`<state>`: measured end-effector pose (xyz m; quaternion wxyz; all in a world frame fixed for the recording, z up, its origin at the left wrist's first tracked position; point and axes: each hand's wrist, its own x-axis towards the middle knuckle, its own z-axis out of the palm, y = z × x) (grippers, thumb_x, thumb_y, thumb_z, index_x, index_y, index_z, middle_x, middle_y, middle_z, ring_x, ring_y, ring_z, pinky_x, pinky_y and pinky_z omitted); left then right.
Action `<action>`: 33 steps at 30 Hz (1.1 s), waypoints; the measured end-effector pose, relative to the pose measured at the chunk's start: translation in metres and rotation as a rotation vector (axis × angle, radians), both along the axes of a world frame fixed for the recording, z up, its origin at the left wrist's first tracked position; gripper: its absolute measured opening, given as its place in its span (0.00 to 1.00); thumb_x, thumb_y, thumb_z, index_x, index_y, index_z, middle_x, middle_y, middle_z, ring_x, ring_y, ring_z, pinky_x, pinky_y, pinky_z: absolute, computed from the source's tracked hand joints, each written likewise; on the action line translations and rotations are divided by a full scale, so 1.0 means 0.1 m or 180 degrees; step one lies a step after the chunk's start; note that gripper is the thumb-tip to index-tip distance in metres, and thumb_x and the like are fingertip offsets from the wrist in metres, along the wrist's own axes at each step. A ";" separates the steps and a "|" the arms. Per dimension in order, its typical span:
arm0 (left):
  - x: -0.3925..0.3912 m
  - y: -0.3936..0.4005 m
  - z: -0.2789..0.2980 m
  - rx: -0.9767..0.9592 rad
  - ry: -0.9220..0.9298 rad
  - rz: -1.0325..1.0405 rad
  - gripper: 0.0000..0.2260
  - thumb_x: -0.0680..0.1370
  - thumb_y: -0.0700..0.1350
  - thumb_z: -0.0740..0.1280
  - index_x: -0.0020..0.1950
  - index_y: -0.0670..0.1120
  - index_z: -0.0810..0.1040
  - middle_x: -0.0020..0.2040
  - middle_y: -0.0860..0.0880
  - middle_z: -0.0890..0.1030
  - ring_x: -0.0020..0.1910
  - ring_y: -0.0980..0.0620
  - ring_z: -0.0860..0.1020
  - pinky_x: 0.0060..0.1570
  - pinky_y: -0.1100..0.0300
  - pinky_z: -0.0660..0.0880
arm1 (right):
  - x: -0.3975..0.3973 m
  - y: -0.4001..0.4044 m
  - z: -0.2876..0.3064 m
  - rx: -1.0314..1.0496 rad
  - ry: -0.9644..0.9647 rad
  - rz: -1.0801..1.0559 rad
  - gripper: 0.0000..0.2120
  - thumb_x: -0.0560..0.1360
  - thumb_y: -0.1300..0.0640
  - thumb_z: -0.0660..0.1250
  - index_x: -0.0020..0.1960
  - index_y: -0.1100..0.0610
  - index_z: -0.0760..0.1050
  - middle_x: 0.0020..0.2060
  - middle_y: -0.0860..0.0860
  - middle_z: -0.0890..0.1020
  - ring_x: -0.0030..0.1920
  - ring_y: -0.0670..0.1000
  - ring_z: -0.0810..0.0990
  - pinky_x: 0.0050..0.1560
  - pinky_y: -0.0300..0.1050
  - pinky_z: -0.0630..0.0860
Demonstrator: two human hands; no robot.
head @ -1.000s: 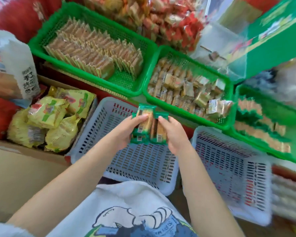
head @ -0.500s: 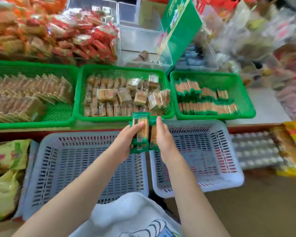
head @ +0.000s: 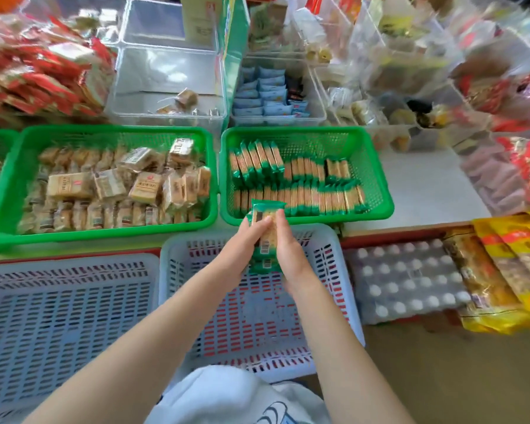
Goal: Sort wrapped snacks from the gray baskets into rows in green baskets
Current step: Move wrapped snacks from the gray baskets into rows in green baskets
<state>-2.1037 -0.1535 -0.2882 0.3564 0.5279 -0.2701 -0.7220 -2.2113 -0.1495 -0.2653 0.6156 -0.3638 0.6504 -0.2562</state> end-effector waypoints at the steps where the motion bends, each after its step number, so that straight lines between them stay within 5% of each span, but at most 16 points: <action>1: -0.07 -0.04 -0.02 0.0010 0.0073 0.0021 0.22 0.79 0.61 0.67 0.69 0.54 0.71 0.64 0.49 0.79 0.64 0.48 0.77 0.67 0.47 0.71 | -0.06 -0.05 -0.01 -0.0029 -0.0016 0.0041 0.31 0.79 0.30 0.47 0.74 0.46 0.67 0.70 0.45 0.69 0.67 0.45 0.66 0.70 0.48 0.62; 4: -0.29 -0.22 -0.01 0.0085 0.0159 0.0201 0.10 0.81 0.58 0.64 0.62 0.59 0.74 0.59 0.49 0.81 0.59 0.48 0.79 0.63 0.47 0.73 | -0.23 -0.26 -0.04 -0.0067 -0.0062 0.0130 0.26 0.80 0.30 0.48 0.64 0.43 0.74 0.63 0.47 0.75 0.63 0.46 0.73 0.64 0.44 0.64; 5: -0.33 -0.29 0.00 0.0105 0.0123 0.0302 0.14 0.79 0.61 0.66 0.62 0.60 0.74 0.61 0.49 0.80 0.60 0.47 0.79 0.65 0.46 0.73 | -0.25 -0.33 -0.05 -0.0050 -0.0044 0.0192 0.29 0.78 0.27 0.49 0.67 0.42 0.73 0.64 0.46 0.75 0.65 0.46 0.73 0.67 0.46 0.64; 7: -0.39 -0.41 -0.02 0.0126 0.0029 0.0480 0.36 0.68 0.70 0.72 0.72 0.60 0.69 0.70 0.51 0.75 0.68 0.47 0.74 0.71 0.42 0.68 | -0.29 -0.45 -0.12 0.0029 -0.0099 0.0277 0.41 0.73 0.23 0.53 0.77 0.46 0.63 0.71 0.45 0.69 0.71 0.47 0.67 0.73 0.51 0.62; 9: -0.46 -0.50 -0.06 0.0123 -0.0036 0.0597 0.47 0.61 0.71 0.70 0.78 0.65 0.58 0.77 0.53 0.67 0.74 0.47 0.68 0.74 0.41 0.63 | -0.34 -0.55 -0.16 0.0070 -0.0181 0.0294 0.40 0.75 0.28 0.57 0.80 0.50 0.58 0.71 0.45 0.67 0.70 0.48 0.66 0.72 0.51 0.61; 13: -0.46 -0.66 -0.14 0.0213 -0.0120 0.0631 0.32 0.76 0.70 0.61 0.79 0.62 0.61 0.77 0.53 0.68 0.75 0.47 0.66 0.75 0.42 0.60 | -0.45 -0.77 -0.23 0.0002 -0.0086 0.0371 0.30 0.81 0.35 0.57 0.75 0.52 0.65 0.65 0.50 0.74 0.67 0.53 0.71 0.66 0.50 0.65; 15: -0.36 -0.71 -0.15 -0.0133 -0.0689 0.0699 0.28 0.82 0.65 0.55 0.80 0.57 0.60 0.79 0.53 0.62 0.78 0.50 0.60 0.76 0.48 0.55 | -0.48 -0.91 -0.20 -0.0165 -0.0035 0.0318 0.25 0.82 0.37 0.56 0.70 0.53 0.69 0.58 0.47 0.77 0.61 0.51 0.74 0.59 0.45 0.66; 18: -0.02 -0.62 -0.29 -0.0735 -0.2477 0.0620 0.23 0.86 0.51 0.53 0.81 0.47 0.58 0.81 0.49 0.58 0.79 0.52 0.55 0.76 0.53 0.52 | -0.48 -1.25 -0.15 -0.0370 0.0056 0.0149 0.25 0.83 0.39 0.56 0.71 0.56 0.68 0.56 0.47 0.77 0.57 0.50 0.76 0.47 0.40 0.67; 22: 0.36 -0.38 -0.76 -0.0598 -0.3615 -0.0624 0.24 0.86 0.55 0.50 0.81 0.47 0.60 0.82 0.50 0.52 0.81 0.51 0.50 0.78 0.51 0.45 | -0.30 -1.61 -0.18 -0.0085 0.0904 0.1176 0.38 0.82 0.36 0.55 0.80 0.61 0.52 0.76 0.57 0.64 0.72 0.59 0.68 0.68 0.52 0.65; 24: 0.42 -0.32 -0.83 -0.0763 -0.3775 -0.0937 0.25 0.85 0.56 0.50 0.81 0.49 0.58 0.83 0.51 0.48 0.81 0.52 0.47 0.78 0.52 0.43 | -0.15 -1.72 -0.32 0.0117 0.1381 0.1717 0.41 0.80 0.35 0.56 0.80 0.62 0.52 0.77 0.58 0.63 0.73 0.59 0.67 0.68 0.52 0.65; 28: 0.47 -0.32 -0.84 -0.0833 -0.3869 -0.1089 0.26 0.85 0.57 0.49 0.82 0.50 0.55 0.83 0.51 0.45 0.81 0.52 0.45 0.77 0.53 0.40 | 0.15 -1.77 -0.66 -0.0089 0.2357 0.1464 0.43 0.80 0.33 0.53 0.81 0.63 0.47 0.78 0.62 0.59 0.74 0.62 0.64 0.70 0.55 0.65; 33: 0.48 -0.33 -0.84 -0.0785 -0.3829 -0.1188 0.26 0.85 0.57 0.48 0.82 0.50 0.54 0.83 0.51 0.43 0.81 0.52 0.43 0.77 0.52 0.40 | 0.31 -1.64 -0.82 -0.0260 0.2434 0.1721 0.43 0.79 0.34 0.58 0.81 0.61 0.49 0.78 0.61 0.55 0.78 0.62 0.57 0.72 0.55 0.63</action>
